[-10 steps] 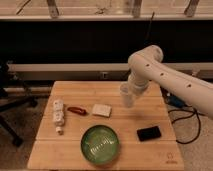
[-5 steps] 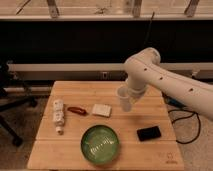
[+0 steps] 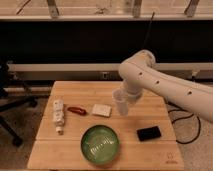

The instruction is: Place the ceramic cup in the ceramic bowl

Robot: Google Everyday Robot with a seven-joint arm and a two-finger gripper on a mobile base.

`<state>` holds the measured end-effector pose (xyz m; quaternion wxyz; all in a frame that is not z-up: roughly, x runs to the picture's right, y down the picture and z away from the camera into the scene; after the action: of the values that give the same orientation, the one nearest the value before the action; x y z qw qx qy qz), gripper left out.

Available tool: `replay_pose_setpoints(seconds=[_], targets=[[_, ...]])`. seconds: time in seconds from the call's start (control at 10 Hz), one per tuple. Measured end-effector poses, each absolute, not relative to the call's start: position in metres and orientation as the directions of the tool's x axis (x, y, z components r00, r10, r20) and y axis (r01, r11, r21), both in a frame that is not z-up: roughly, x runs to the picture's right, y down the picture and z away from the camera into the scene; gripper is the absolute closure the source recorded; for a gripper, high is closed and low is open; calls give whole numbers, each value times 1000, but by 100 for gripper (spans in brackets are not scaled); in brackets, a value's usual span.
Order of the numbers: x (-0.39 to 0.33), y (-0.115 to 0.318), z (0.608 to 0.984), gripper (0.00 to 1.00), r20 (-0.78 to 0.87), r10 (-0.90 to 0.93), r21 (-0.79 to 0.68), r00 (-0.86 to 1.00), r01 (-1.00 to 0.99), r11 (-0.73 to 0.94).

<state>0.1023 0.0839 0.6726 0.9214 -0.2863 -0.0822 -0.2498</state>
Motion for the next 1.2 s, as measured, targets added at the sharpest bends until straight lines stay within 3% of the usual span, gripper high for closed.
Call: replay_pose_setpoints(seconds=[1.2], targets=[[80,117,642,100,332,-477,-480,814,581,657]])
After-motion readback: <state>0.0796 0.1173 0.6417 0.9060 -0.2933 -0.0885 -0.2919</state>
